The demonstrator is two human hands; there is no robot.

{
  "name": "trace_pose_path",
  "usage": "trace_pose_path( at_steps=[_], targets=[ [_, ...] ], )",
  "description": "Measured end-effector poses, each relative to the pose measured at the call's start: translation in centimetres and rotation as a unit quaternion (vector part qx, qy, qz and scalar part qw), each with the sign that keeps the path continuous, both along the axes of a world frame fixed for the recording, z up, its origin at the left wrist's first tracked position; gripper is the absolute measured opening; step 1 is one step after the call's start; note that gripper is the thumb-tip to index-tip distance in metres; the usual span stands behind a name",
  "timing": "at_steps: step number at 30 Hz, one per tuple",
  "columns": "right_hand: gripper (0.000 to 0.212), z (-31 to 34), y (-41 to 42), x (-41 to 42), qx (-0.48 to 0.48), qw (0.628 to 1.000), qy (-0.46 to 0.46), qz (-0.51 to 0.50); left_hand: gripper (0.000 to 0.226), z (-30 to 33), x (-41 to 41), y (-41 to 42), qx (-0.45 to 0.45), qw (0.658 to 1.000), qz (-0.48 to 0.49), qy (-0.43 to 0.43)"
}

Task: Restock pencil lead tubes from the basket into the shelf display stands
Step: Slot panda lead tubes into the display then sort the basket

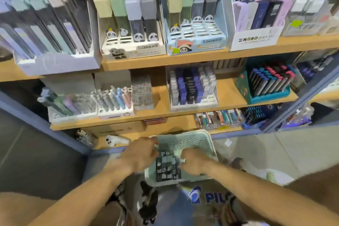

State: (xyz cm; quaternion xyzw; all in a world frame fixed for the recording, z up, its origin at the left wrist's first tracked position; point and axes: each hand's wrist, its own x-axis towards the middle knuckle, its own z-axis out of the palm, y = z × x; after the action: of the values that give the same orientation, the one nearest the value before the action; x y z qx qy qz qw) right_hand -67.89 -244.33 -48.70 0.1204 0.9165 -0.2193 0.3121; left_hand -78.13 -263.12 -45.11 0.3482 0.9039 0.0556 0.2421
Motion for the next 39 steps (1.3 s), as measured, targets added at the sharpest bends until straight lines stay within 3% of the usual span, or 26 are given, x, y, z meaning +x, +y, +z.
trace_pose_path(
  at_steps=[6,10,12,15,21,25,29,31,35,39],
  targets=[
    [0.041,-8.7,-0.9,-3.3,-0.122,0.967,-0.103,-0.197,0.04,-9.0,2.5,1.5,-0.034,0.98,0.138,-0.139],
    [0.021,-13.5,-0.9,-3.9,-0.21,0.926,-0.107,-0.296,0.042,-13.8,2.7,3.4,-0.073,0.959,0.191,-0.196],
    [0.035,-15.3,-1.0,-4.3,-0.253,0.896,-0.112,-0.347,0.049,-15.7,2.8,3.9,-0.098,0.947,0.223,-0.211],
    [0.043,-18.9,-1.6,-4.8,-0.241,0.881,-0.115,-0.391,0.06,-18.2,2.8,4.1,-0.113,0.93,0.259,-0.237],
    [0.058,-20.1,-2.4,-5.7,-0.238,0.844,-0.13,-0.463,0.041,-19.5,2.3,5.7,-0.095,0.908,0.315,-0.26],
    [0.046,-20.7,-3.1,-6.3,-0.261,0.817,-0.134,-0.496,0.035,-20.9,2.8,6.2,-0.044,0.885,0.339,-0.318],
    [0.07,-21.4,-3.8,-6.3,-0.251,0.814,-0.13,-0.508,0.057,-33.7,3.2,3.2,-0.014,0.882,0.318,-0.348],
    [0.078,-23.7,-4.2,-6.2,-0.237,0.818,-0.129,-0.508,0.055,-37.7,3.5,2.1,0.004,0.881,0.31,-0.358],
    [0.037,-24.5,-4.7,-6.3,-0.219,0.846,-0.127,-0.468,0.038,-23.2,2.9,4.6,-0.023,0.888,0.317,-0.332],
    [0.02,-21.9,-4.4,-6.0,-0.242,0.847,-0.117,-0.458,0.029,-19.4,3.1,4.4,-0.042,0.904,0.324,-0.276]
  ],
)
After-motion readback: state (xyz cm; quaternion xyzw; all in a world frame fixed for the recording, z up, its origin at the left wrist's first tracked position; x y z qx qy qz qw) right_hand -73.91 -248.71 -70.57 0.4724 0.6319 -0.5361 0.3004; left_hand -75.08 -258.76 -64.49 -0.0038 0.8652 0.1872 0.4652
